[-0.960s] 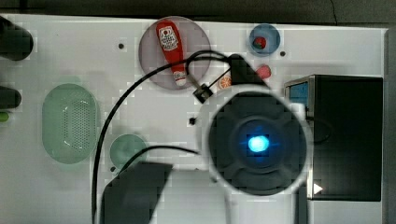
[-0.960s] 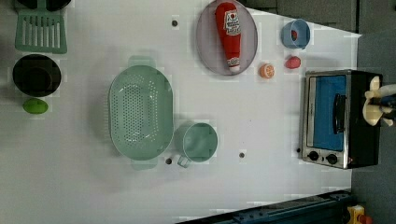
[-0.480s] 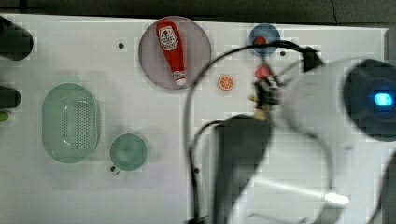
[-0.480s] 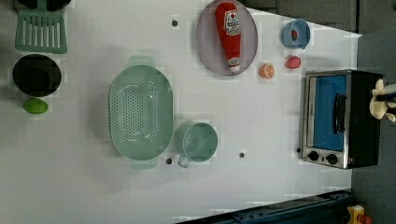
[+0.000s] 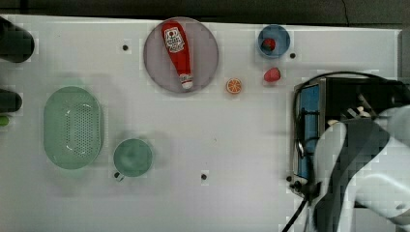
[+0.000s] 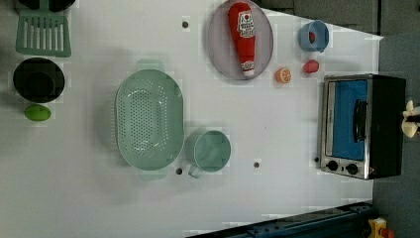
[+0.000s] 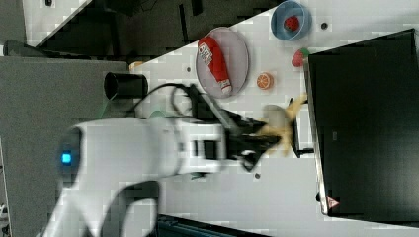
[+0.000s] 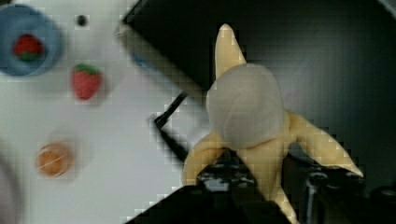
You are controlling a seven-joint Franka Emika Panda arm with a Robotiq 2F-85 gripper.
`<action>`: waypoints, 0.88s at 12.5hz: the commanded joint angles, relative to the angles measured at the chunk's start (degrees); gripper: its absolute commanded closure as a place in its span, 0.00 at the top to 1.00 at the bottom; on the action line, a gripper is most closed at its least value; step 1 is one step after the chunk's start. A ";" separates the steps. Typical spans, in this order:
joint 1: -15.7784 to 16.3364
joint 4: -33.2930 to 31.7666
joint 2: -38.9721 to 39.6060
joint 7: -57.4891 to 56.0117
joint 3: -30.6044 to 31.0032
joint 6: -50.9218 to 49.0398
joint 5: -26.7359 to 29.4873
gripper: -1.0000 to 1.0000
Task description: Pick banana from table and place on oven.
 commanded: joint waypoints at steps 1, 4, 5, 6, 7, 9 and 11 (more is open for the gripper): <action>-0.09 0.78 3.09 -14.21 -3.48 4.48 0.15 0.27; -0.28 0.78 6.74 -17.50 -5.70 6.50 1.52 0.27; -0.33 0.77 7.34 -17.54 -5.84 6.51 2.36 0.27; -0.36 0.76 7.64 -17.55 -5.84 6.74 2.77 0.29; -0.47 0.74 7.96 -17.55 -5.84 7.36 2.77 0.39; -0.48 0.75 8.02 -17.65 -5.73 7.41 2.77 0.61; -0.48 0.90 7.99 -17.64 -5.70 7.47 2.77 0.84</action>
